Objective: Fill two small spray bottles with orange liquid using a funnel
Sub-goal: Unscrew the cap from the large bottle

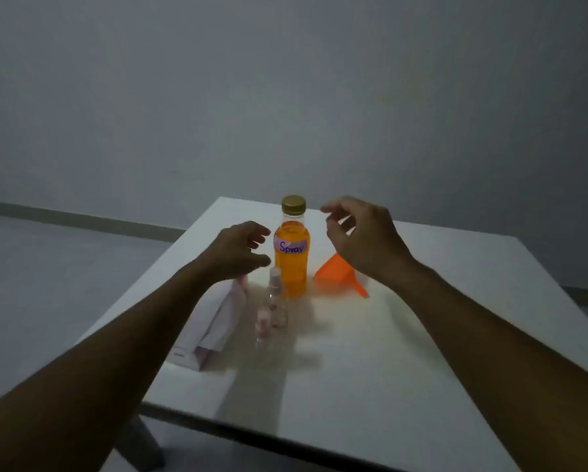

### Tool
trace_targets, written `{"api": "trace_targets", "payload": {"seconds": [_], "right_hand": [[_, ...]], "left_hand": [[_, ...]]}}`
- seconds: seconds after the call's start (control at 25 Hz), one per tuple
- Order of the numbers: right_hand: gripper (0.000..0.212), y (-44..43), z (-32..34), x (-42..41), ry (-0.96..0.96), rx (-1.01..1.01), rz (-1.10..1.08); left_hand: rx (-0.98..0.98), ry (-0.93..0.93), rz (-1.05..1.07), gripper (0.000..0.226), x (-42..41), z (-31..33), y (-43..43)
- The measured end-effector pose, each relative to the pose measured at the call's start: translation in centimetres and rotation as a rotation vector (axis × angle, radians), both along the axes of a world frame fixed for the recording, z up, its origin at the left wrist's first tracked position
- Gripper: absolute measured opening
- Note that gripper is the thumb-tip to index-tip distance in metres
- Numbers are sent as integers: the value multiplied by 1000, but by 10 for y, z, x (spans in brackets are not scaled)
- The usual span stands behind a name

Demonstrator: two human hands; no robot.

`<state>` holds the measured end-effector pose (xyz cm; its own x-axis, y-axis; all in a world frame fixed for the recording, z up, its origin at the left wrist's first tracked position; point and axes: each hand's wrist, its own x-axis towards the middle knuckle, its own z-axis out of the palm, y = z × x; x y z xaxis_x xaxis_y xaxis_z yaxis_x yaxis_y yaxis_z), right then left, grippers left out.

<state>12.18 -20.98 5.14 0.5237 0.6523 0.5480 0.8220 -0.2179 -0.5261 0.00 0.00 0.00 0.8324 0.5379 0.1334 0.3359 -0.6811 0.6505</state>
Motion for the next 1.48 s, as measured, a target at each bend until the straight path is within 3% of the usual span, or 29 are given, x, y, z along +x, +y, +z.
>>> {"api": "trace_targets", "payload": {"seconds": [0.12,0.24,0.4,0.6,0.8,0.92,1.08,1.2,1.32,1.4,1.48], "right_hand": [[45,46,19,18,3,-223,26],[58,76,30,32,-91,-374,69],[61,89,33,45,-176,-422,131],[49,95,32,50,-192,-449,228],[40,92,45,54,-352,-601,381],[13,93,55,56,-471,-730,426],[63,93,59,52,-610,-794,457],[66,88,65,56,-377,-709,450],[83,90,64,52,-158,-753,231],[80,95,56,47,-179,-684,121],[60,96,52,44,-264,-629,174]], "left_hand": [[-9,138,-206,68,25,-18,14],[-52,202,-347,62,47,-30,23],[-32,194,-387,57,59,-41,36],[-3,213,-420,59,68,-47,43],[13,226,-422,58,66,-50,43],[21,235,-423,57,66,-48,38],[1,251,-404,59,68,-48,38],[3,252,-409,58,68,-47,38],[34,215,-415,53,67,-48,37],[48,198,-414,51,65,-49,36],[50,196,-409,52,65,-50,37]]}}
